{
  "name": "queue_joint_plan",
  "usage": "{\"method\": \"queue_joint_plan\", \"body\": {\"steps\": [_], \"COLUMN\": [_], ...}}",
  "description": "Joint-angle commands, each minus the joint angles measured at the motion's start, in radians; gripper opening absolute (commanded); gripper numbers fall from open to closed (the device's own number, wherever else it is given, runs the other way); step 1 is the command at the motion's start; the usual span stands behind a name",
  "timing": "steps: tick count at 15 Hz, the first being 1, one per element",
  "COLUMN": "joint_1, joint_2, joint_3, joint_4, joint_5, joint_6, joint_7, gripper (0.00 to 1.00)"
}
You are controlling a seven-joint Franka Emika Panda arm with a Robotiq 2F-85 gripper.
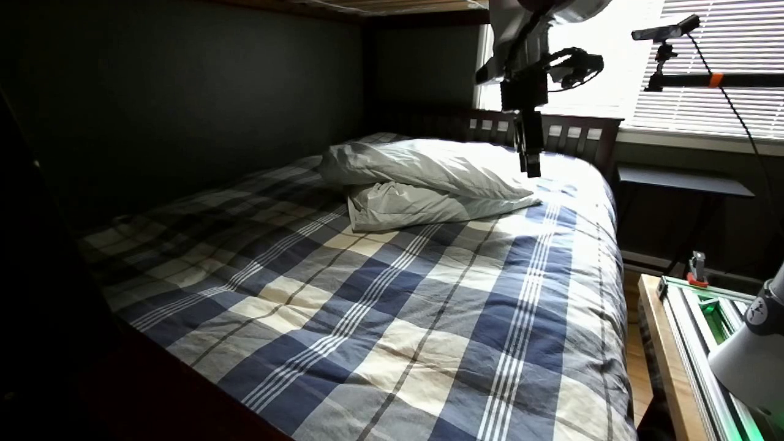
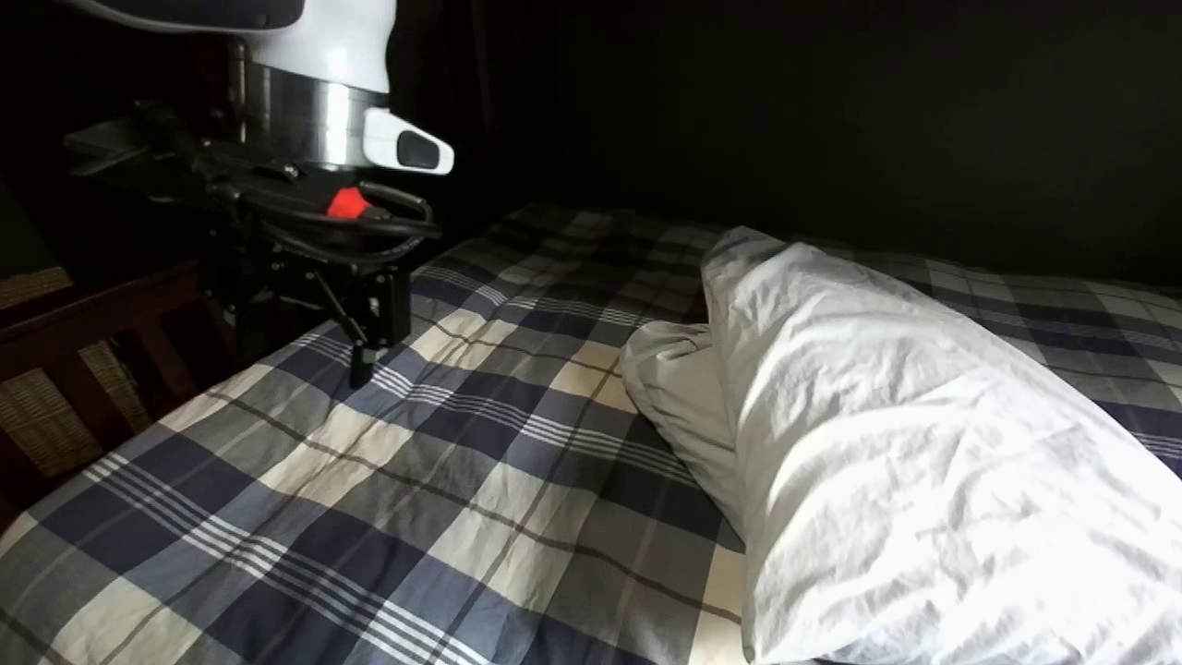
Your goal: Move the left side of the duvet to the right
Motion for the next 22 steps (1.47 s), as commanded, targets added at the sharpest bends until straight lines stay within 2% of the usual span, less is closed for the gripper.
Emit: {"method": "queue_joint_plan", "body": {"steps": [1,3,4,7,10,11,12,15,21,22], "joint_1": [0.042,0.071,0.087,0.135,0.188,0.195,0.168,0.187,0.184,0.200], "joint_2": [0.013,0.036,0.049,0.086,0.148,0.202,0.124,0.175,0.188,0.215], "joint_3": [0.090,0.138,0.154,0.212,0.271,0.299,0.268,0.307,0.307,0.319], "joint_4": [-0.130,-0.177,-0.195,-0.241,-0.234,-0.198,-0.232,-0.212,-0.202,-0.182], "joint_5": [0.060,0.113,0.176,0.302,0.382,0.326,0.334,0.333,0.333,0.361], "joint_6": [0.148,0.251,0.296,0.501,0.645,0.606,0.589,0.591,0.591,0.600], "joint_7": [0.071,0.130,0.168,0.238,0.279,0.315,0.264,0.299,0.301,0.288], "gripper": [1.00,1.00,1.00,1.00,1.00,1.00,1.00,1.00,1.00,1.00]}}
